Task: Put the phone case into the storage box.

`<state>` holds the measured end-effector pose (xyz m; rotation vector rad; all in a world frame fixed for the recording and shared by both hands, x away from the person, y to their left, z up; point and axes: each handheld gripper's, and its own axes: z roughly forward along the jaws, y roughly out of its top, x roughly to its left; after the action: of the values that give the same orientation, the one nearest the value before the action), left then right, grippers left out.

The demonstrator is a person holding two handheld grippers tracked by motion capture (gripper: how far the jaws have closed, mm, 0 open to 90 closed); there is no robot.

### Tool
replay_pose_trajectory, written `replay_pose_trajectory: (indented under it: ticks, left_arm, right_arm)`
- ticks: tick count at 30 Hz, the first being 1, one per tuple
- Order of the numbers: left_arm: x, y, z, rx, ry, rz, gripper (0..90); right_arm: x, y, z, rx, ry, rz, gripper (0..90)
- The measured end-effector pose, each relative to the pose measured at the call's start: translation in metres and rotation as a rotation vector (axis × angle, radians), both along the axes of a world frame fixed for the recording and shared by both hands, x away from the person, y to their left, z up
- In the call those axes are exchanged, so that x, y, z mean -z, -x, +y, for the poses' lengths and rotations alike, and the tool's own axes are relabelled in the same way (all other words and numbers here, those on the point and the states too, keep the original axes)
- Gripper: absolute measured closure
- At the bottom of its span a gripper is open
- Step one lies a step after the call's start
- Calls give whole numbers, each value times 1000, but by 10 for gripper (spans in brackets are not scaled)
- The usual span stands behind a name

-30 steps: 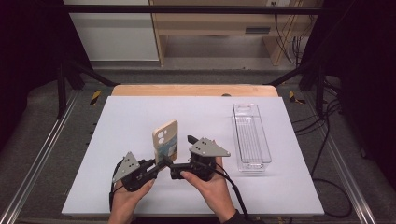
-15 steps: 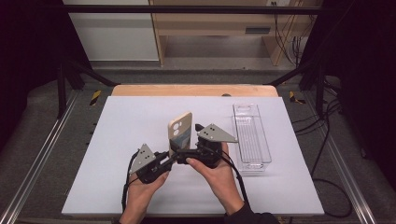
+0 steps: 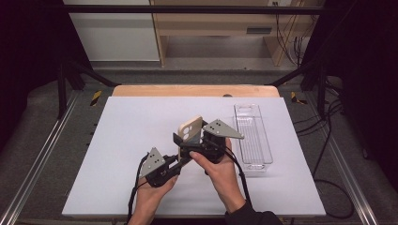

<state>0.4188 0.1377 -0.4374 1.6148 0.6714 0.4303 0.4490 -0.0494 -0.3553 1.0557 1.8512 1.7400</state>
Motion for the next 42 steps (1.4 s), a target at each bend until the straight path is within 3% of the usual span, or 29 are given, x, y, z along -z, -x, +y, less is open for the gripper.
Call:
replay_pose_trajectory:
  ticks: [4, 7, 14, 36, 39, 42]
  left_arm:
    - [1, 1, -1, 0, -10, -1, 793]
    - [1, 1, -1, 3, -14, 0, 793]
    - [0, 0, 2, 2, -12, 6, 792]
    - [11, -4, -4, -10, -16, 51, 781]
    - [10, -2, -5, -10, -34, 36, 639]
    - [9, -3, -3, -16, -36, 50, 467]
  right_arm:
    - [-1, 0, 0, 17, 2, -24, 54]
    - [-3, 2, -1, 16, -18, -18, 84]
    - [-7, 0, 1, 10, 3, -11, 98]
    - [-2, -4, 0, 70, 64, 96, 114]
    - [-4, -8, -6, 81, 46, 119, 115]
    - [-7, -14, -13, 88, 24, 144, 115]
